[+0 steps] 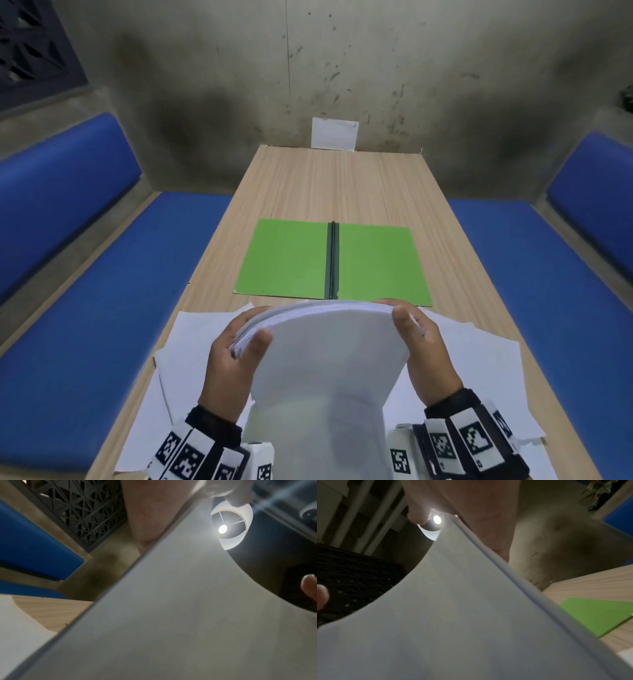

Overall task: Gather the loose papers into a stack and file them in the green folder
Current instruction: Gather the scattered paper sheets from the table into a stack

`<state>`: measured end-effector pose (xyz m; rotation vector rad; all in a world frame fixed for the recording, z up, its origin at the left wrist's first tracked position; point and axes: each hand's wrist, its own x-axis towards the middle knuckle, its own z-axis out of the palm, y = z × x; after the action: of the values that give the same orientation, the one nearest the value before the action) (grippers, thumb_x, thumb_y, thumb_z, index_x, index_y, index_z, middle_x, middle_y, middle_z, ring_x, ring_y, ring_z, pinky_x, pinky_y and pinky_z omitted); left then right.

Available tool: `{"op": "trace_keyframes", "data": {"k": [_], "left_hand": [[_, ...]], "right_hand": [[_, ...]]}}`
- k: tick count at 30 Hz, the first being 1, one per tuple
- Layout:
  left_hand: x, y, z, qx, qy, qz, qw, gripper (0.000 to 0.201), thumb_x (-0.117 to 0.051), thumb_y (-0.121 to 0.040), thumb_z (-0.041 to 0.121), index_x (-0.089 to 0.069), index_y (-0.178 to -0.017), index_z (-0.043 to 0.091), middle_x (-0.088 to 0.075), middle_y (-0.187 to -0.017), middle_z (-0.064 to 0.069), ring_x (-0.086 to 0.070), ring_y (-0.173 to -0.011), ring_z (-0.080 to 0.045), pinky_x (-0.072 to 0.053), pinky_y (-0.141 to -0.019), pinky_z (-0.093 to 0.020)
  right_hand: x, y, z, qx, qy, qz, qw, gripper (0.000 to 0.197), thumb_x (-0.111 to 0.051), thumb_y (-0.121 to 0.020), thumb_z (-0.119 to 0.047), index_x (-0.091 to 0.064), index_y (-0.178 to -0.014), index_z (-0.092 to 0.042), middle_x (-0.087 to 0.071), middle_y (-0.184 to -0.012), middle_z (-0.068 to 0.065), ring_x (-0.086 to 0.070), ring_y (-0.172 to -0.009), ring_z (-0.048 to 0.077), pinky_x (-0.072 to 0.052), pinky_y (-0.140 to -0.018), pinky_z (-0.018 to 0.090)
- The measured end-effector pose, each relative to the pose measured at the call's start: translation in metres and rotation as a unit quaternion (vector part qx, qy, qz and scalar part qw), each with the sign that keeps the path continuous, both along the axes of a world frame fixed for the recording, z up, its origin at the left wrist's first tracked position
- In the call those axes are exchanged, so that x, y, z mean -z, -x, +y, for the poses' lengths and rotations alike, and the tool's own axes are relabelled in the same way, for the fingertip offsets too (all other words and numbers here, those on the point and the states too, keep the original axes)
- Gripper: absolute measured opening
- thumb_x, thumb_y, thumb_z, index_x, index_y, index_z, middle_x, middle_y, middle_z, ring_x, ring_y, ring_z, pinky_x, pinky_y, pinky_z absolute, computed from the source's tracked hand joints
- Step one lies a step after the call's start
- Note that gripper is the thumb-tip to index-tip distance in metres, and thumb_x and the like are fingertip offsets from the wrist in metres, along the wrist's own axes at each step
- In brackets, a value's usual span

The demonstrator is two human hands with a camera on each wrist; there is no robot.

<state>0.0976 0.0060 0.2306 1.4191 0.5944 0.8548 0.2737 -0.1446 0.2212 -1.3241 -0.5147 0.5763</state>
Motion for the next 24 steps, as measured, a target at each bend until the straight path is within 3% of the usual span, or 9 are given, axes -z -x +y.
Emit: {"op": "trace_keyframes", "data": {"k": [2, 4, 6, 9, 12, 15, 17, 21, 24], "left_hand": [[-0.004, -0.006, -0.001, -0.040, -0.008, -0.010, 0.999, 0.062, -0.065, -0.054, 0.071, -0.070, -0.081, 0.016, -0.072, -0.074, 0.013, -0.063, -0.069, -0.005, -0.049, -0.059, -0.013], [-0.004, -0.013, 0.000, -0.085, 0.008, -0.016, 0.996, 0.027, -0.065, -0.078, 0.038, -0.068, -0.071, 0.011, -0.068, -0.066, 0.012, -0.058, -0.075, -0.016, -0.045, -0.066, -0.021], [-0.001, -0.018, 0.002, -0.111, 0.018, 0.000, 0.994, 0.019, -0.059, -0.085, 0.014, -0.064, -0.066, 0.011, -0.064, -0.063, 0.013, -0.053, -0.078, -0.020, -0.041, -0.069, -0.027], [0.004, -0.015, 0.007, -0.089, 0.019, -0.013, 0.996, 0.016, -0.059, -0.083, 0.033, -0.066, -0.077, 0.020, -0.067, -0.077, 0.016, -0.055, -0.084, -0.019, -0.043, -0.075, -0.032], [0.020, -0.004, 0.010, 0.006, 0.004, 0.005, 1.000, 0.064, -0.072, -0.049, 0.066, -0.065, -0.096, 0.023, -0.070, -0.095, 0.005, -0.065, -0.083, -0.010, -0.052, -0.070, -0.021], [0.050, 0.001, 0.011, 0.041, 0.037, 0.114, 0.992, 0.058, -0.078, -0.037, 0.046, -0.066, -0.089, 0.025, -0.076, -0.084, 0.001, -0.069, -0.080, -0.010, -0.053, -0.067, -0.022], [0.075, 0.002, 0.011, 0.036, 0.036, 0.209, 0.977, 0.053, -0.075, -0.039, 0.048, -0.063, -0.087, 0.029, -0.073, -0.086, 0.002, -0.066, -0.086, -0.016, -0.049, -0.069, -0.025], [0.103, 0.002, 0.008, 0.028, -0.007, 0.235, 0.972, 0.033, -0.077, -0.065, 0.041, -0.055, -0.090, 0.039, -0.067, -0.081, 0.036, -0.060, -0.080, 0.013, -0.041, -0.068, -0.003], [0.099, 0.000, 0.010, 0.000, 0.029, 0.240, 0.970, 0.016, -0.072, -0.077, 0.028, -0.060, -0.068, 0.023, -0.064, -0.052, 0.008, -0.052, -0.062, -0.015, -0.043, -0.058, -0.021]], "right_hand": [[-0.001, 0.001, 0.005, 0.014, -0.006, 0.015, 1.000, 0.064, -0.067, -0.049, -0.074, -0.071, -0.078, -0.017, -0.071, -0.070, -0.005, -0.065, -0.064, 0.006, -0.052, -0.059, 0.018], [-0.003, 0.001, 0.010, 0.048, 0.002, 0.045, 0.998, 0.039, -0.072, -0.065, -0.056, -0.071, -0.068, -0.017, -0.066, -0.058, -0.007, -0.059, -0.055, 0.007, -0.048, -0.055, 0.018], [-0.002, -0.001, 0.011, 0.062, 0.015, 0.056, 0.996, 0.025, -0.068, -0.082, -0.033, -0.069, -0.064, -0.016, -0.061, -0.048, -0.009, -0.055, -0.047, 0.006, -0.045, -0.049, 0.015], [0.001, -0.002, 0.007, 0.051, 0.025, 0.044, 0.997, 0.015, -0.070, -0.081, -0.028, -0.068, -0.071, -0.016, -0.068, -0.053, -0.009, -0.061, -0.051, 0.003, -0.049, -0.049, 0.010], [0.014, 0.002, 0.000, -0.012, 0.030, 0.020, 0.999, 0.041, -0.084, -0.061, -0.040, -0.071, -0.087, -0.012, -0.077, -0.078, -0.003, -0.071, -0.073, 0.009, -0.055, -0.063, 0.014], [0.033, 0.004, -0.002, -0.028, 0.100, 0.053, 0.993, 0.032, -0.086, -0.063, -0.020, -0.072, -0.091, -0.015, -0.077, -0.095, 0.009, -0.071, -0.088, 0.021, -0.058, -0.068, 0.023], [0.049, 0.004, -0.002, -0.021, 0.143, 0.081, 0.986, 0.033, -0.082, -0.060, -0.015, -0.072, -0.091, -0.014, -0.075, -0.102, 0.016, -0.070, -0.094, 0.030, -0.059, -0.077, 0.036], [0.068, 0.006, 0.000, -0.010, 0.200, 0.072, 0.977, 0.022, -0.080, -0.070, -0.011, -0.070, -0.089, -0.011, -0.073, -0.099, 0.019, -0.068, -0.094, 0.034, -0.054, -0.085, 0.046], [0.082, 0.003, -0.004, 0.004, 0.228, 0.044, 0.973, 0.012, -0.073, -0.079, -0.005, -0.067, -0.088, -0.010, -0.070, -0.093, 0.017, -0.063, -0.083, 0.027, -0.053, -0.076, 0.034]]}}
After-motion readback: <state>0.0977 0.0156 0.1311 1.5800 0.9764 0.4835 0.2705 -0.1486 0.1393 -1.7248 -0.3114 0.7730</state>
